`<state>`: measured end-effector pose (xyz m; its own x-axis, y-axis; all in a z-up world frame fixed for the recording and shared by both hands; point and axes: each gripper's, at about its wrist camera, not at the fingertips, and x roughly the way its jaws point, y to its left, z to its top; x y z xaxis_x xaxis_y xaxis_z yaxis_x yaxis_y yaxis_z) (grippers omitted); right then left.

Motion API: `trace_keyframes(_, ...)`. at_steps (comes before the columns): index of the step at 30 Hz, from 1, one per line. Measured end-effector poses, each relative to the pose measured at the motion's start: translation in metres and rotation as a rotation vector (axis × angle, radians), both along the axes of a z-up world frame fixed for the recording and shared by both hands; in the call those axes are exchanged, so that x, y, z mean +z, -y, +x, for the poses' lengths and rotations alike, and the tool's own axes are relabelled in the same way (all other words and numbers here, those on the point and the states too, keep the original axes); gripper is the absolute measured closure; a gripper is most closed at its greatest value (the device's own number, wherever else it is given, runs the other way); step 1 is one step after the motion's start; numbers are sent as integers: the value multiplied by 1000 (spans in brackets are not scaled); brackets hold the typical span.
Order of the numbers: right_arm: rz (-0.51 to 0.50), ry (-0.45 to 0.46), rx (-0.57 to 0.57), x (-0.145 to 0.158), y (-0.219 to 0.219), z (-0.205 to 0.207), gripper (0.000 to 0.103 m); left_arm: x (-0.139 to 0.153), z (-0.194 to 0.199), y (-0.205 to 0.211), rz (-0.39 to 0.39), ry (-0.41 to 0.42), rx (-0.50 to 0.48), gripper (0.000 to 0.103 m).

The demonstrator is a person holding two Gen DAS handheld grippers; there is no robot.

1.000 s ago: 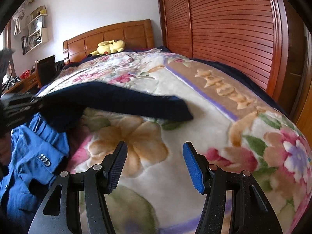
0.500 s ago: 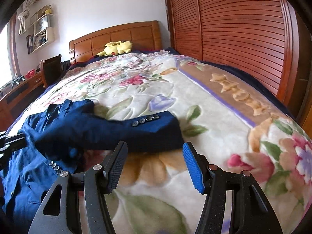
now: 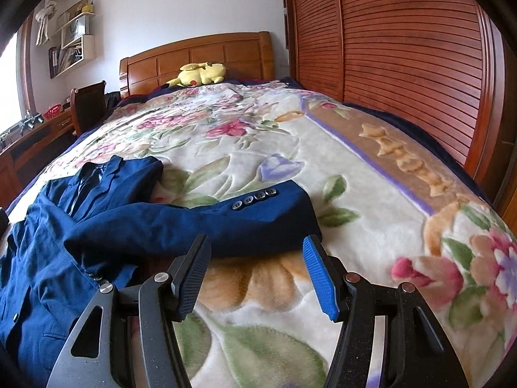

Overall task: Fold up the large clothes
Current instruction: 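Open the left tool while the right tool moves to the other sleeve's buttoned cuff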

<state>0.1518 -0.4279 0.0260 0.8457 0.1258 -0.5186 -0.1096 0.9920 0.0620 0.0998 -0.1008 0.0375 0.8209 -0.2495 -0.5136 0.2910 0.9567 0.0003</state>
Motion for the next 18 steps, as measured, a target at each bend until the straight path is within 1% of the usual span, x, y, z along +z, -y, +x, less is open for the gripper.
trace_keyframes(5,-19,-2,9,-2,-9,2,42,-8,-5,-21,13,8,40,20)
trace_keyframes(8,-39,-5,28,-5,-15,4,42,-15,-3,-31,24,-10,47,20)
trace_keyframes(18,-57,-17,21,-6,-21,9,42,-33,-4,-63,13,-55,80,20)
